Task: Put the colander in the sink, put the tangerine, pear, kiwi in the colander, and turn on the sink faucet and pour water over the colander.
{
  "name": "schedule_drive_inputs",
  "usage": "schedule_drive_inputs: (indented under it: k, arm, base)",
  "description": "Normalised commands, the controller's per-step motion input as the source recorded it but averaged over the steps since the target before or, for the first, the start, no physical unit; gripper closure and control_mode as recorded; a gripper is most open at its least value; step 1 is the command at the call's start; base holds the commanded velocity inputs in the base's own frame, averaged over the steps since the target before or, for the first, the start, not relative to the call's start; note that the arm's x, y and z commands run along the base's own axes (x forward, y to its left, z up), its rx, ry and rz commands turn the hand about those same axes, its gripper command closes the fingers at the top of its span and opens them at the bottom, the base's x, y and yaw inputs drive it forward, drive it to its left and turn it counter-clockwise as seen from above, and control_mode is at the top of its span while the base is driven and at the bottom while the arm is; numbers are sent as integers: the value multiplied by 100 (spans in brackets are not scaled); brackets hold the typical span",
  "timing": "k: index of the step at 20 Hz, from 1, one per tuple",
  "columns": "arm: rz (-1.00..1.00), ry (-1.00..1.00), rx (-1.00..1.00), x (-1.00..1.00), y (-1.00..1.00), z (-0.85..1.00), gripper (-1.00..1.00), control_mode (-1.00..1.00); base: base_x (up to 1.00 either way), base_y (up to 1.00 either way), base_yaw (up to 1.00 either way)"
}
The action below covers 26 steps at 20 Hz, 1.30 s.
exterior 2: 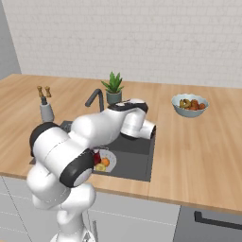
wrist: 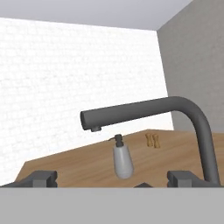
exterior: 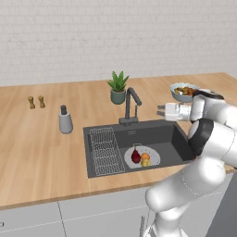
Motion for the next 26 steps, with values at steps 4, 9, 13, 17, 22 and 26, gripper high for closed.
schedule_drive_inputs:
  k: [4, 9, 13, 17, 22, 26]
  arm:
    - [0, 0, 0, 21, 12, -18, -100, -100]
    - [0, 0, -1, 16, 14, -22, -100, -100]
    - [0, 0, -2, 25, 3, -3, -100, -100]
    - [0, 0, -3, 14, 11, -12, -100, -100]
    - [0, 0, -6, 21, 17, -9, -100, -100]
    - [0, 0, -5, 26, 12, -5, -100, -100]
  base:
    - [0, 0, 0]
    - [0, 0, 0]
    - [0, 0, 0]
    - [0, 0, 0]
    - [0, 0, 0]
    - [0, 0, 0]
